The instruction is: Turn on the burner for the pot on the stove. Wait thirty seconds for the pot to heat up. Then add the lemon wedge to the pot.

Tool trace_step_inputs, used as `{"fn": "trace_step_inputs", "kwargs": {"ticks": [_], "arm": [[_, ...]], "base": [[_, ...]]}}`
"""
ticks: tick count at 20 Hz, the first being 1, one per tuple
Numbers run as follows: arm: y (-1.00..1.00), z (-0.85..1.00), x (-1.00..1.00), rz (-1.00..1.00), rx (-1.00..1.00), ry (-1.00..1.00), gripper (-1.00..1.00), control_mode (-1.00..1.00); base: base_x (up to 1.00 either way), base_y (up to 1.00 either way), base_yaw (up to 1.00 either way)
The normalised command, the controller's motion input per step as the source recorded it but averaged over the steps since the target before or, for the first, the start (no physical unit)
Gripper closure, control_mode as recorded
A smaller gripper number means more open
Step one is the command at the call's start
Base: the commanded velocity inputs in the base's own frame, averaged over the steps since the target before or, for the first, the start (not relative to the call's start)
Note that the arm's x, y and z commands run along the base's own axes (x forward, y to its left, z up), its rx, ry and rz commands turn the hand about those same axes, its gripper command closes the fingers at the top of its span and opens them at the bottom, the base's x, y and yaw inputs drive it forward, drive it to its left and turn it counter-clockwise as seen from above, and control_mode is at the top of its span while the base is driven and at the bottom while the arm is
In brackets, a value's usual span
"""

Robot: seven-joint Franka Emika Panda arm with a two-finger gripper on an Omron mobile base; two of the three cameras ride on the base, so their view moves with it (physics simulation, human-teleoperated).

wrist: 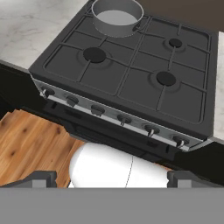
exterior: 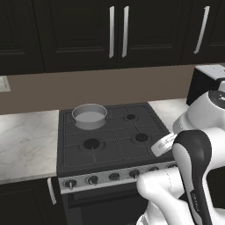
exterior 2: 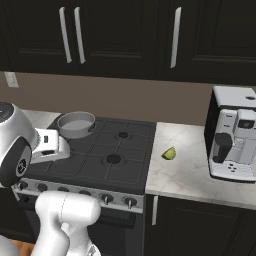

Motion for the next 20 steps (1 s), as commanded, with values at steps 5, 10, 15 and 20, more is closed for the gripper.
{"fn": "trace_step_inputs", "kwargs": {"ticks": [5, 10, 15, 20], "arm": [[0.0, 0.0, 0.0, 0.0, 0.0, 0.0, -1.0, -1.0], [0.0, 0.0, 0.0, 0.0, 0.0, 0.0, -1.0, -1.0], [0.0, 0.0, 0.0, 0.0, 0.0, 0.0, -1.0, -1.0], [0.0, 0.0, 0.0, 0.0, 0.0, 0.0, -1.0, -1.0]], "base": [[0.0, 0.0, 0.0], [0.0, 0.0, 0.0], [0.0, 0.0, 0.0], [0.0, 0.0, 0.0]]}}
